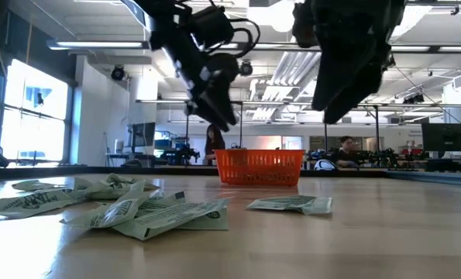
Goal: Pick and place Stevia / Truvia into bins
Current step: Put the green stevia packet into the orange basket
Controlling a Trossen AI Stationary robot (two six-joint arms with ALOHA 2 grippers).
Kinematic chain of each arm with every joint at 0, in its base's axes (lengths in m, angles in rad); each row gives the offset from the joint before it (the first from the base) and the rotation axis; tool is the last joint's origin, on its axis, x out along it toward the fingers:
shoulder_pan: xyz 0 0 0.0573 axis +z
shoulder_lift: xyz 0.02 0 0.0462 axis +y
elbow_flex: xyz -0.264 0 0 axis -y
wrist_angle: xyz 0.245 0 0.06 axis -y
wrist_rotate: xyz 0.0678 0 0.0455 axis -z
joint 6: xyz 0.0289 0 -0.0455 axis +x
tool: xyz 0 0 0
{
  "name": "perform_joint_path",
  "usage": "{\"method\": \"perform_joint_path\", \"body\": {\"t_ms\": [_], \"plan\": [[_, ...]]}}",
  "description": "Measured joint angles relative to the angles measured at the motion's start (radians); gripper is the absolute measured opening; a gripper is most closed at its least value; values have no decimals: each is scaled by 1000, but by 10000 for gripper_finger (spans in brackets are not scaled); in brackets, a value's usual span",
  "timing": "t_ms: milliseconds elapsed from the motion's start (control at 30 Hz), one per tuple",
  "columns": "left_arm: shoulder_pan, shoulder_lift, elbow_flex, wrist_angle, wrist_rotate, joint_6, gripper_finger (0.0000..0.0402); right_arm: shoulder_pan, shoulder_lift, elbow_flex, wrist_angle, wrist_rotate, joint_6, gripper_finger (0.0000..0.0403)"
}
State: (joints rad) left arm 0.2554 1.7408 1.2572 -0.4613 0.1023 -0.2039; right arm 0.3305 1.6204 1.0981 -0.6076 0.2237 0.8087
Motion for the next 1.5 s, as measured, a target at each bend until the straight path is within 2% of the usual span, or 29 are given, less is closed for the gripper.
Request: {"method": "perform_joint_path", "body": {"t_ms": [100, 200, 333, 467, 667, 833, 900, 1133, 1267, 1400, 1433, 1500], "plan": [[-18, -50, -11, -147, -11, 23, 216, 20, 65, 0, 101, -49, -73, 316], [-62, -119, -50, -241, -78, 18, 210, 45, 123, 0, 173, -73, -114, 316], [-140, -212, -107, -306, -197, -34, 197, 86, 174, 0, 246, -80, -113, 316], [-216, -290, -160, -322, -259, -109, 186, 129, 211, 0, 295, -78, -94, 316], [-300, -348, -200, -344, -326, -195, 177, 178, 266, 6, 343, 5, -83, 316], [-342, -358, -204, -382, -360, -241, 177, 182, 350, 103, 234, 110, -130, 300], [-351, -358, -204, -388, -371, -250, 177, 181, 396, 155, 189, 122, -134, 287], [-354, -358, -204, -406, -371, -276, 177, 161, 514, 332, 32, 63, -40, 212], [-354, -358, -204, -461, -376, -278, 177, 146, 534, 374, -20, 71, -10, 136], [-355, -358, -204, -544, -376, -316, 177, 98, 534, 372, -30, 51, 31, 37], [-355, -358, -204, -565, -379, -328, 177, 83, 532, 372, -27, 38, 35, 19], [-355, -358, -204, -597, -386, -362, 177, 55, 523, 371, -12, 4, 36, 12]]}}
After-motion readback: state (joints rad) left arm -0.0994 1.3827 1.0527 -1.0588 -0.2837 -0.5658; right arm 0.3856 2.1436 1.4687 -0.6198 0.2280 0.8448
